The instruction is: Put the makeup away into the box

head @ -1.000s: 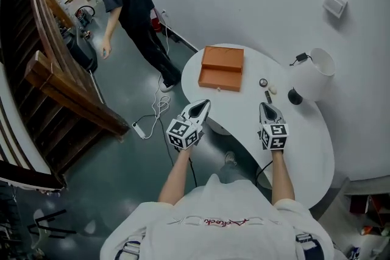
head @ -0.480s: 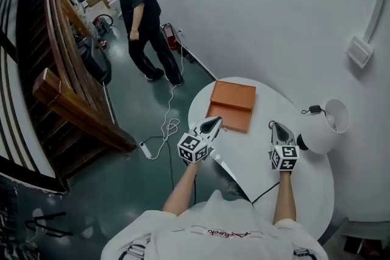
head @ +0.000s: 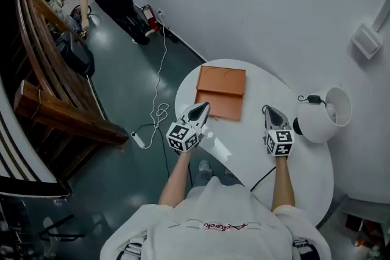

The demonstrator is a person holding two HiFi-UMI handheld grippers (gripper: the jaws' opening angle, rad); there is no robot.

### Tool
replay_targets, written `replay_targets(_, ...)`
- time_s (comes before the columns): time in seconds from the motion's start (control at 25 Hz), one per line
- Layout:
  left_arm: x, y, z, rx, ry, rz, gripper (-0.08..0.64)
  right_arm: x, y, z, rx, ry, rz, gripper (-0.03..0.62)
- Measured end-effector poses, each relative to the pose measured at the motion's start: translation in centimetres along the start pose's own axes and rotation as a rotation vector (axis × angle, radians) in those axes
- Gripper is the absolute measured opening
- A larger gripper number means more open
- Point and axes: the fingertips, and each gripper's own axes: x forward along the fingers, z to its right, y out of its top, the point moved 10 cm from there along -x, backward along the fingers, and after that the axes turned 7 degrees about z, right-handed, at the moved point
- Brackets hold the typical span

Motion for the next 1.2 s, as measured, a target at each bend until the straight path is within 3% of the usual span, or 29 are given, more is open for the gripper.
replay_targets(0.32,4.0,-2.2,-1.2,-0.04,-0.123,-0.059,0.009,-0.2,-2.6,0.8,0.021,-0.114,-0.091,0.02)
replay_targets(0.68,9.5,-6.3,1.4,-0.103,-0.285,-0.148,0.011,-4.1,-8.3,3.5,0.098,-0.265,-0.244,0.021)
replay_targets(0.84,10.7,-8.3,2.4,-0.13,-0.319,-0.184,0.009,-5.2,-11.0,3.7,0.127,-0.29,-0.312,0.021)
replay_targets(0.96,11.2,-9.5,2.6,-0.147,-0.328,-0.21,0.011,-5.0,-12.5,3.6,0.157,-0.263,-0.347,0.023)
replay_targets(1.0,11.4,-9.8,2.5,-0.149,-0.329,-0.216,0.011,-4.7,-13.0,3.5,0.171,-0.241,-0.36,0.04)
replay_targets(1.08,11.5,-10.3,2.4,-0.152,-0.329,-0.228,0.011,-4.0,-14.0,3.3,0.184,-0.194,-0.396,0.214)
replay_targets(1.2,11.5,-10.8,2.1,-0.159,-0.321,-0.237,0.009,-3.0,-15.0,3.2,0.157,-0.156,-0.451,0.232)
